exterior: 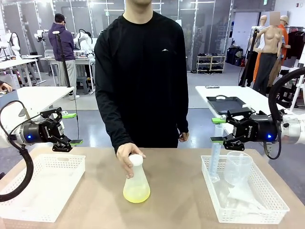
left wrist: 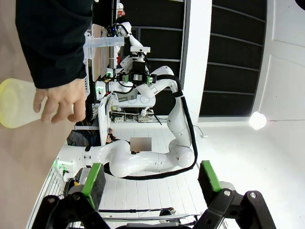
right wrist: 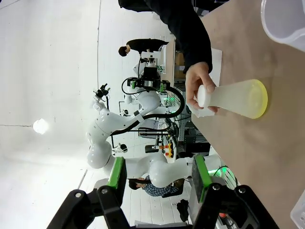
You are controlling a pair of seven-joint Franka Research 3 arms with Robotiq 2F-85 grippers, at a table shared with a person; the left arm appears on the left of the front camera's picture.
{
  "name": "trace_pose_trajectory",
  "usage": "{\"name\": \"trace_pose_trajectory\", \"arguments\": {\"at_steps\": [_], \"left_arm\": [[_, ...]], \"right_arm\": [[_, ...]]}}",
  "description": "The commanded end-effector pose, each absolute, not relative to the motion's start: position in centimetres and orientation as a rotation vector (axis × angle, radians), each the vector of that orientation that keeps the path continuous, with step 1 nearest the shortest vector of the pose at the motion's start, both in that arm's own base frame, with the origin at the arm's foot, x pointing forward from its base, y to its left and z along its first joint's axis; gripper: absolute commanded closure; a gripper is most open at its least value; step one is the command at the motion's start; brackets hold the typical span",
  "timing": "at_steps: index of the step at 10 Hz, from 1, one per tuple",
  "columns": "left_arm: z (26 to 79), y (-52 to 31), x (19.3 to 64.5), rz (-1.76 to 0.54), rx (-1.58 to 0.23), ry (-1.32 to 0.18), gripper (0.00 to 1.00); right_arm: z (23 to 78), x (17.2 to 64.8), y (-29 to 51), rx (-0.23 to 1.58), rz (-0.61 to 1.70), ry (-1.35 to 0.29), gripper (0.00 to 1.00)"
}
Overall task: Prepare the solutions needed for the experiment.
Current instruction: When the human places the Big flask in the center of the table, pick up the Big flask and place it in the left Organizing basket.
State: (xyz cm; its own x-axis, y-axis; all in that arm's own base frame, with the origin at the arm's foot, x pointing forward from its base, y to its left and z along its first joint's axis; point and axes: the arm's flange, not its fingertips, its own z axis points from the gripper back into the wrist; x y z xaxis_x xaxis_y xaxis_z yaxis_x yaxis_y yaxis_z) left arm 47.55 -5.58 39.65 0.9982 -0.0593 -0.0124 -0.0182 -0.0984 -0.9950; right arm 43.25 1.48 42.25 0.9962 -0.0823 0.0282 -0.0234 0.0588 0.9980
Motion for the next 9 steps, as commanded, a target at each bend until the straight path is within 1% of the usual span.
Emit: {"name": "trace_pose_trajectory", "arguments": {"at_steps": [1,9], "left_arm": [[39.82,-5.57,47.41,-0.042,-1.671,0.052,0.0],[39.82,-5.57,47.41,-0.042,-1.671,0.052,0.0]], "right_arm": [[42.3,43.24,1.45,1.515,-0.037,-0.09,0.3],[42.3,43.24,1.45,1.515,-0.037,-0.09,0.3]]}}
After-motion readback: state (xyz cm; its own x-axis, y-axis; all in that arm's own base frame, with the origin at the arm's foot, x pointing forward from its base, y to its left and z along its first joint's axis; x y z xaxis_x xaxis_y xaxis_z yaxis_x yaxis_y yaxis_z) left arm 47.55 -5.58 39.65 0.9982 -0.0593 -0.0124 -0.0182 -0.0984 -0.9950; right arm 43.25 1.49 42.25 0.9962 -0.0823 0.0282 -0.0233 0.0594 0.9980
